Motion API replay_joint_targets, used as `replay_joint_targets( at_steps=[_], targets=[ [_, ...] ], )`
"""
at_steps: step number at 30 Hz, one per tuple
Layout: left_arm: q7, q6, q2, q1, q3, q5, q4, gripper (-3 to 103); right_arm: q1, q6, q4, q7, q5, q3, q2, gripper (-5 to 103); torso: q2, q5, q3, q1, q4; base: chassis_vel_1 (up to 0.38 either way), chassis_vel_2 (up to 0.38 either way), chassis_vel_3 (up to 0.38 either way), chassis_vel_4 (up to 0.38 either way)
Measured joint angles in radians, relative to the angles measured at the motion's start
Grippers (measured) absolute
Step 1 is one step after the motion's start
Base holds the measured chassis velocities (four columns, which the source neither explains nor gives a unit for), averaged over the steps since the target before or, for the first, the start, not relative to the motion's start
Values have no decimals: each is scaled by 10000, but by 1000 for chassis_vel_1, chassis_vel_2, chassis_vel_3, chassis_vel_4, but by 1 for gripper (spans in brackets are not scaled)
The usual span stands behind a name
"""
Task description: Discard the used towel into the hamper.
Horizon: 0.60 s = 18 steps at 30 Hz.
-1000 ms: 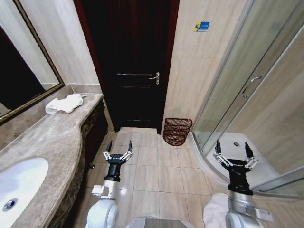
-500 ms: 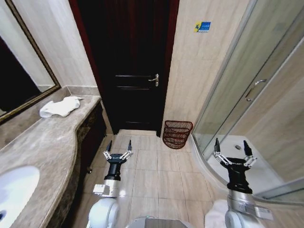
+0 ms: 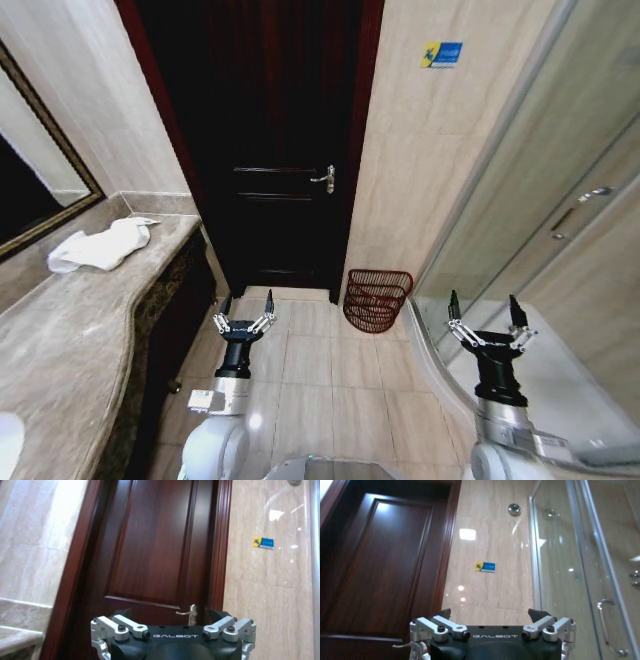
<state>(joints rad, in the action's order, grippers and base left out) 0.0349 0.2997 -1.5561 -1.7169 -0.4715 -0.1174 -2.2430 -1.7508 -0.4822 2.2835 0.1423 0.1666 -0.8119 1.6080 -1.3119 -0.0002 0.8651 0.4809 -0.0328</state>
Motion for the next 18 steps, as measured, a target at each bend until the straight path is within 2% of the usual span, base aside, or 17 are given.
replay_joint_targets(
  at_steps=[3, 5, 10, 11, 13, 16, 18],
  targets=[
    [-52, 208, -30, 40, -57, 214, 167, 100, -78, 44, 69, 3, 1, 6, 0, 100, -1, 3, -1, 0, 0, -218, 237, 215, -212],
    [-420, 369, -81, 83, -138, 631, 332, 100, -100, 15, 90, 9, -8, 46, 0, 100, 1, 4, 1, 3, -4, -191, 215, 225, -212],
    [-596, 442, -87, 107, -239, 728, 391, 100, -37, -253, 27, -32, -19, 103, 0, 100, 0, -7, 0, 2, 2, -208, 180, 201, -206],
    [-596, 469, -87, 109, -272, 736, 397, 100, -18, -299, 14, -48, -24, 126, 0, 100, 2, 9, 3, 10, -8, -92, 160, 145, -135],
    [-631, 476, -85, 122, -283, 743, 410, 100, -10, -365, -7, -69, -25, 140, 0, 100, 2, -6, 3, 10, -1, -93, 128, 82, -102],
    [-711, 439, -98, 126, -263, 742, 413, 102, -14, -425, -46, -70, -19, 125, 0, 100, 3, 7, 3, 7, -6, -44, 63, 40, -46],
    [-759, 388, -105, 121, -219, 721, 411, 100, -40, -492, -90, -70, -6, 91, 0, 100, 1, -1, -1, -2, -1, 0, 0, 0, 0]
  ],
)
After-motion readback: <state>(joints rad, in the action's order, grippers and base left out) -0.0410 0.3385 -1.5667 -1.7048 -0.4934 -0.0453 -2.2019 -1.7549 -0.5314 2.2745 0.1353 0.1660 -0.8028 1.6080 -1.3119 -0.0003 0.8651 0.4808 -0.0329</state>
